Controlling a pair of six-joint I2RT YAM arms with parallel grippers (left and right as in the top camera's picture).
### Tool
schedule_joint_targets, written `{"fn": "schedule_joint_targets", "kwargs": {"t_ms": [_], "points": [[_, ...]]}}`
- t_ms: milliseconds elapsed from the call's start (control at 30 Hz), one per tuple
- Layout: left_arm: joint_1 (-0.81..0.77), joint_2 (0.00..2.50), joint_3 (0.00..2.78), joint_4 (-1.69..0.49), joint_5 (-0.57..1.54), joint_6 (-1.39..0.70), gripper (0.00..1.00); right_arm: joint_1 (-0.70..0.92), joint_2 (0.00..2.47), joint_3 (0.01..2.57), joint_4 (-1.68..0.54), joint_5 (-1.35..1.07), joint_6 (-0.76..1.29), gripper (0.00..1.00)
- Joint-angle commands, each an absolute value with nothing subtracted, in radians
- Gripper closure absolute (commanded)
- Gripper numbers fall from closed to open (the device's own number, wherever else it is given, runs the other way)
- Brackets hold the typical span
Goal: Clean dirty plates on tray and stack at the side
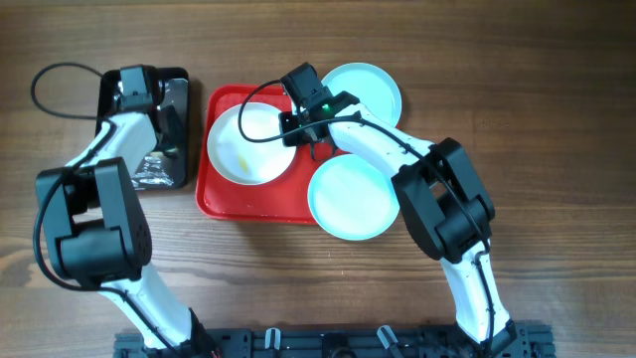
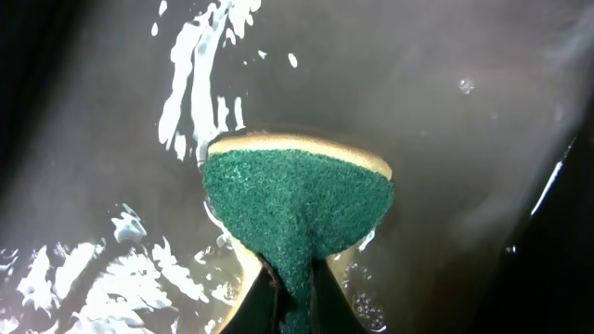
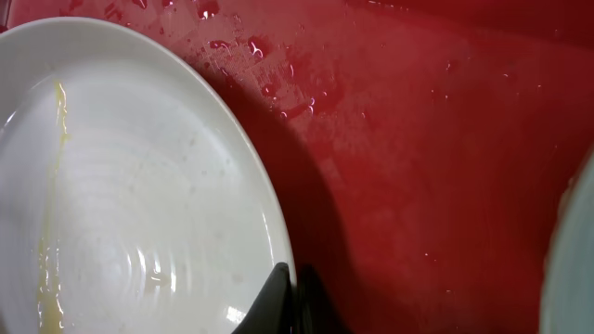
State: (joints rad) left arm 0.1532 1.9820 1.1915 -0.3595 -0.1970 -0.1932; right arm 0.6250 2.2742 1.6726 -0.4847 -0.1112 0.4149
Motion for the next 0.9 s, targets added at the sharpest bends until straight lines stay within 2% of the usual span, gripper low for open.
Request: {"fn": "schedule_joint_targets", "kwargs": {"t_ms": [0, 333, 867], "points": [[0.155, 2.065, 1.069, -0.347, -0.165, -0.244, 0.96, 0.629, 2.298, 1.689, -0.482, -0.104, 0.422, 0.96], [0.152, 2.026, 1.083, -0.398, -0.162, -0.243, 0.96, 0.629, 2.298, 1.689, -0.48, -0.112, 0.422, 0.96], [0.152, 1.681, 1.242, -0.666, -0.162, -0.239, 0.96, 0.628, 2.298, 1.689, -0.474, -0.15, 0.416, 0.96]]}}
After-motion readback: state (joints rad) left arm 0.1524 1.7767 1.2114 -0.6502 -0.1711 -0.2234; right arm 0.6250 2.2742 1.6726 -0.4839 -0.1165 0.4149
